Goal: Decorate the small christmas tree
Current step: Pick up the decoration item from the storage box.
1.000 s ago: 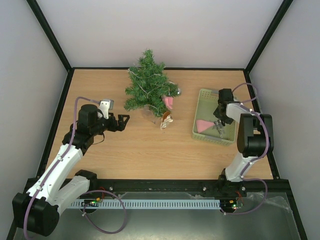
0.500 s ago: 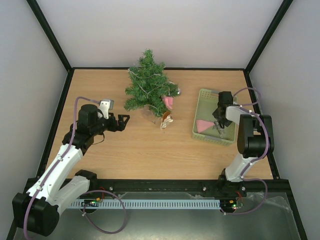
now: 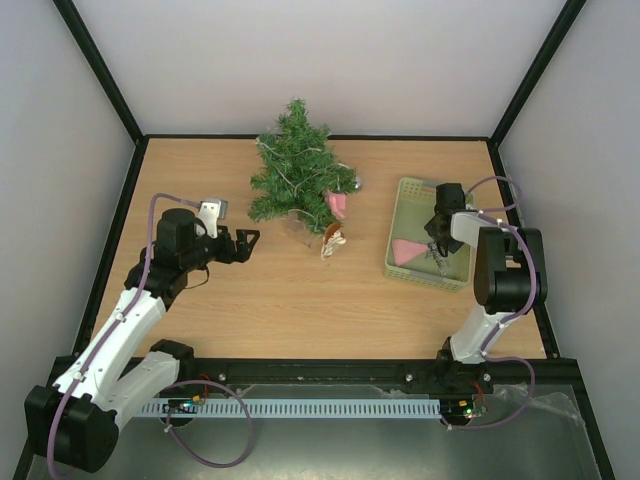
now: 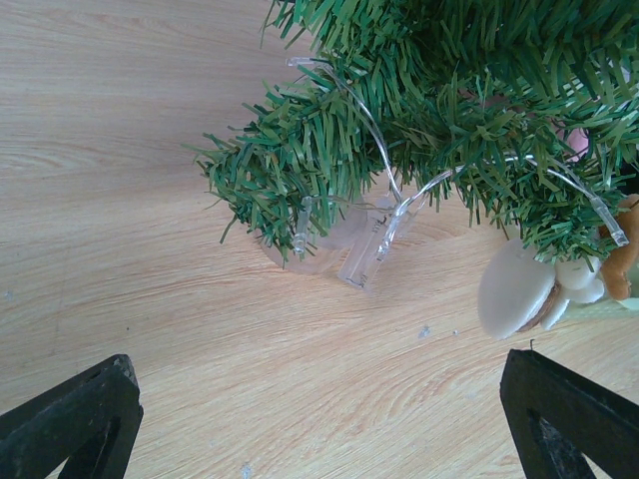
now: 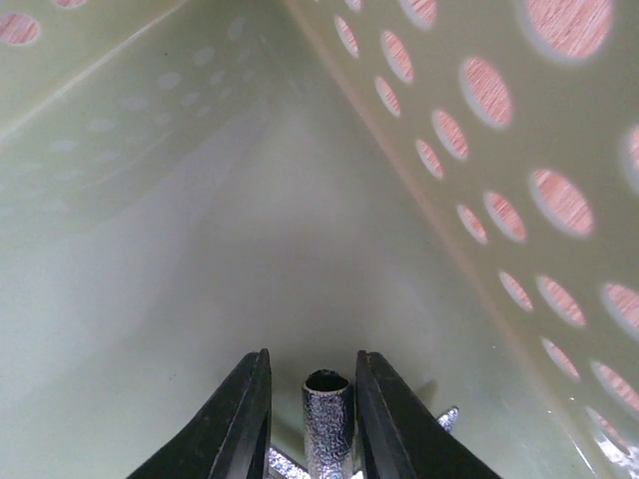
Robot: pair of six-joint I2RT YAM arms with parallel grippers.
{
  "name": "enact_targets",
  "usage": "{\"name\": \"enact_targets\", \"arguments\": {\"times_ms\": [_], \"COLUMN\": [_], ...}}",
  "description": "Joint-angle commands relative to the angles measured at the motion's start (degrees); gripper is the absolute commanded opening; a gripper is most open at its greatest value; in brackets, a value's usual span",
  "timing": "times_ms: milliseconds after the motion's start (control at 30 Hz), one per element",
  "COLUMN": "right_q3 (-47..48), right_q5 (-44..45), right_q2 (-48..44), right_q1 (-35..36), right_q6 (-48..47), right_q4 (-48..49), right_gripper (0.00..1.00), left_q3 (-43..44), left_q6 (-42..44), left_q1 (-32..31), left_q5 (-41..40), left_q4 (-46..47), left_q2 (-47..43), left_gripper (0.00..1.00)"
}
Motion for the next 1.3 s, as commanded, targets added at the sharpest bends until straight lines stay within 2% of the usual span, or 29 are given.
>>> {"name": "enact_targets", "arguments": {"times_ms": [0, 300, 400, 633, 833, 967, 1267], "right_q3": [-0.5, 0.2, 1.6, 4.4, 2.6, -0.5, 7.3], "right_q5": [2.2, 2.7, 3.3, 4.2, 8.1, 4.3, -6.7], "right_q2": [1.6, -0.4, -2.9, -10.7, -19.1, -23.9, -31.7], "right_q1": [0.2, 0.2, 0.2, 0.7, 2.5, 3.3, 11.3], "right_q6": [0.4, -1.6, -2.9, -5.8, -5.8, -7.6, -8.7], "right_q4": [0.7, 0.4, -0.3, -1.3, 1.2, 5.7, -5.2], "right_gripper": [0.23, 0.08, 0.07, 0.07, 0.07, 0.07, 0.07], "left_q3": [0.4, 1.0, 1.4, 2.9, 5.0, 5.3, 10.7], "left_q6": [0.3, -0.7, -1.7, -1.3, -3.1, -3.9, 0.2], "left_q1": [0.3, 0.3, 0.2, 0.3, 0.3, 0.2, -0.5], "left_q5": [0.2, -4.5, -6.6, -5.1, -3.4, -0.7, 8.3], "left_q4": [0.1, -1.0, -1.2, -1.7, -2.1, -0.8, -0.6], "left_q2": [-0.3, -0.4, -0.4, -1.5, -5.4, -8.2, -9.8], "left_gripper": [0.99, 0.99, 0.99, 0.99, 0.99, 0.97, 0.87]}}
